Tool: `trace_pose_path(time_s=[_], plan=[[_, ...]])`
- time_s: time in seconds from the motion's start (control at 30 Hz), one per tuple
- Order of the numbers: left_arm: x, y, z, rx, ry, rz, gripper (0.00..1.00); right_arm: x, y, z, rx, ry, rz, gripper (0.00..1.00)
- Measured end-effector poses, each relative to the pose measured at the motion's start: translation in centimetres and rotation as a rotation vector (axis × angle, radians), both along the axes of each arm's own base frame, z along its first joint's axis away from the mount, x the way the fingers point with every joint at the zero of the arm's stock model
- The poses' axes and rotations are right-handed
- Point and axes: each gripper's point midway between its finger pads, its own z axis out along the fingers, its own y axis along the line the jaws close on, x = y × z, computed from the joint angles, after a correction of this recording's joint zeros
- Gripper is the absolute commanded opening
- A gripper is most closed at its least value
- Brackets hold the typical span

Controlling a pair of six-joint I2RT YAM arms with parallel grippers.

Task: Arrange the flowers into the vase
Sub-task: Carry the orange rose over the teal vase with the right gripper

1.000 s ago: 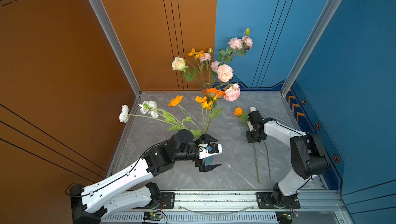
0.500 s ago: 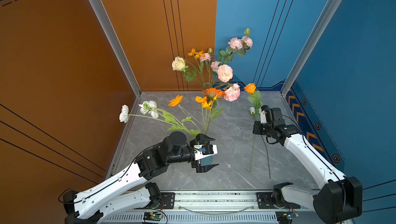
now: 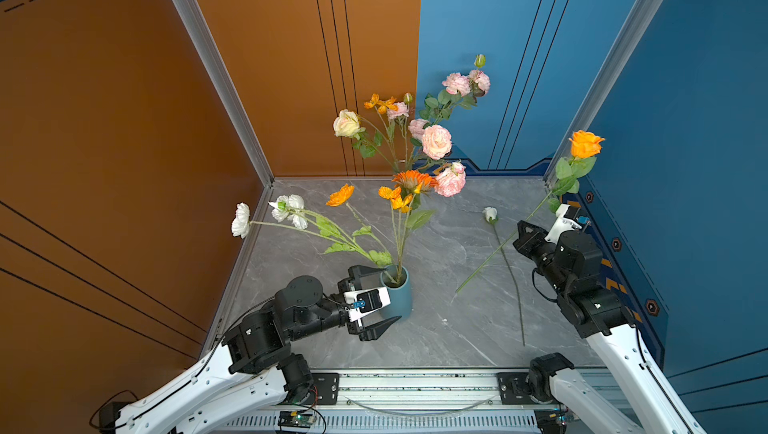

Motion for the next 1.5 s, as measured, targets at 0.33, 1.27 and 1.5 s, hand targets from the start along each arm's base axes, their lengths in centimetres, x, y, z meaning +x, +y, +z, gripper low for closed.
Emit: trace_pose_path(time_s=[0.33,1.27,1.5], plan=[[0.6,1.7,-0.1,-0.001,-0.013,0.085,0.98,-3.9,9.0,9.6,0.089,-0.302,0.205,0.0],[1.1,2.0,-0.4,0.005,0.002,0.115,0.98,-8.2,23.4,7.9,-0.152,-0.56,0.225,0.0],[1.2,2.1,-0.5,0.004,0.006,0.117,0.98,-8.8,24.1,5.2,-0.183,-0.549,0.188,0.0]])
